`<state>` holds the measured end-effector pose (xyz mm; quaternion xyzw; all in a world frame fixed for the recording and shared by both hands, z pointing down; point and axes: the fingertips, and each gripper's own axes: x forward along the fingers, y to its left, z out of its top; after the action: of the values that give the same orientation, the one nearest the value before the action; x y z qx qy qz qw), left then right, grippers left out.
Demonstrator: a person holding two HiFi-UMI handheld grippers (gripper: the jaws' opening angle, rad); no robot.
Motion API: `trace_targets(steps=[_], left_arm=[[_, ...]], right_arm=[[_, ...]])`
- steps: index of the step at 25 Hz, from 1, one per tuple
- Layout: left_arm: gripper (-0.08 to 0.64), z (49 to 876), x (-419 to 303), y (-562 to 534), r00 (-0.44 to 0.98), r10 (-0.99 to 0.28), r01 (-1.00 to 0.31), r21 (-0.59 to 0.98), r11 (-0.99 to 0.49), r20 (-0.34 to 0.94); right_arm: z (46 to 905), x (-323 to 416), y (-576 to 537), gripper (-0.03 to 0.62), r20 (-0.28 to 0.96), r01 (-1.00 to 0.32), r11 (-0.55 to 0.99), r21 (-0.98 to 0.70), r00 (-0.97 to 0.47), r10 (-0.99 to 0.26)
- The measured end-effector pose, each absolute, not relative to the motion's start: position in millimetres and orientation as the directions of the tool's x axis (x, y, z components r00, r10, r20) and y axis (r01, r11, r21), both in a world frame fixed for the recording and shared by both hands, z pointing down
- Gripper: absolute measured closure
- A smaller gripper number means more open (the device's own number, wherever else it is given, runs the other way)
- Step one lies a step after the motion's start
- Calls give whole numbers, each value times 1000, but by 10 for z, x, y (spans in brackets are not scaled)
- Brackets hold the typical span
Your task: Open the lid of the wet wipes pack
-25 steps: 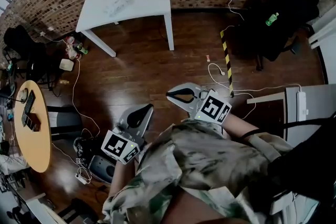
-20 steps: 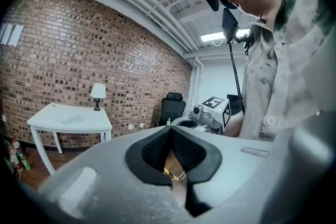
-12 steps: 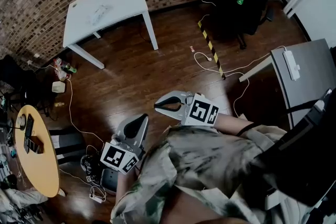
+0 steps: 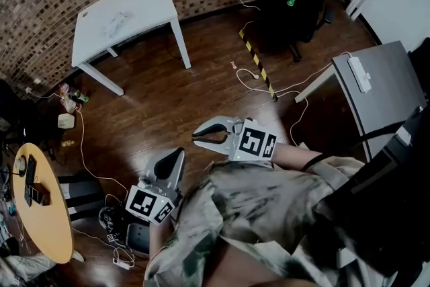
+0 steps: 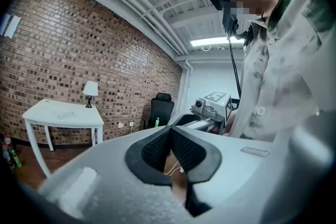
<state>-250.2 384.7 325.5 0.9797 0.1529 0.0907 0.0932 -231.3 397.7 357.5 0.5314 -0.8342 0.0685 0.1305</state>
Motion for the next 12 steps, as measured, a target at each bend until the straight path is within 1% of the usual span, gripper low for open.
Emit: trace_targets(steps=[12], left_arm=[[558,3251,-2619,3772,950,284,255,203,-945,128]], right_arm=[[3498,-2483,3949,565,288,-884,464,61,-430,-856]])
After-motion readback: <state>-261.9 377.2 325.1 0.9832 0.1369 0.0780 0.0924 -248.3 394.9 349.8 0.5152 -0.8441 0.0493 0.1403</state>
